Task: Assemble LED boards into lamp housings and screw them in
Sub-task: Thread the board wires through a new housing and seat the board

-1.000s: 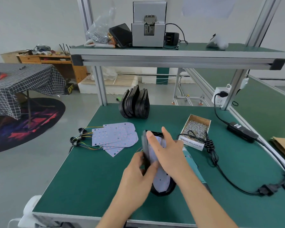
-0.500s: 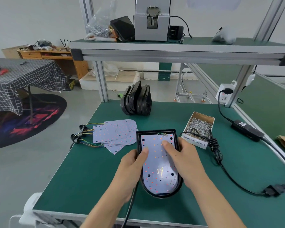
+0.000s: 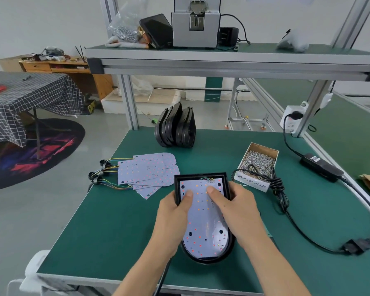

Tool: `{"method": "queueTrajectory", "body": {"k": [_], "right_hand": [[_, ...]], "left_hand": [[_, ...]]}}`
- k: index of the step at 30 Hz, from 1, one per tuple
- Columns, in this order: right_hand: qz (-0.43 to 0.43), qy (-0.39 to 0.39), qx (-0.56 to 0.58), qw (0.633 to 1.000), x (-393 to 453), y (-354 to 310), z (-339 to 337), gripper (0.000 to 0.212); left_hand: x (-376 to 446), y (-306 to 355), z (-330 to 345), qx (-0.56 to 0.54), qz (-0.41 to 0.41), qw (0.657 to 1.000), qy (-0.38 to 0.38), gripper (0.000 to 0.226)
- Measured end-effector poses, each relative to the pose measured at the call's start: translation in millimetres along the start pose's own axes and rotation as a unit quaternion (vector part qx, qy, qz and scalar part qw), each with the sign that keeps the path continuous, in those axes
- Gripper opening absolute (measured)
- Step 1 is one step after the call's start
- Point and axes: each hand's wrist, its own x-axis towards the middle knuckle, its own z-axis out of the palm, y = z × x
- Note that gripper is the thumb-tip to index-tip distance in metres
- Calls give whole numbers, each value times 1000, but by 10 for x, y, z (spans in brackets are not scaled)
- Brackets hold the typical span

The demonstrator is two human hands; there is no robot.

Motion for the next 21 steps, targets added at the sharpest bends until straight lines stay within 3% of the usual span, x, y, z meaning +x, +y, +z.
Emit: {"method": "queueTrajectory", "body": {"k": [8,13,16,21], "right_hand": [[9,30,-2,1000,58,65,31,16],[24,37,29,999,98,110,120,16],[3,3,42,999,140,85,119,10],[41,-2,-33,999,229,169,79,46]], "left_hand": [[63,-67,49,-12,-26,999,32,24],[237,4,2,79,-20,996,45,39],[369,120,-8,97,0,994,51,38],[573,130,23,18,-55,997,49,31]]}}
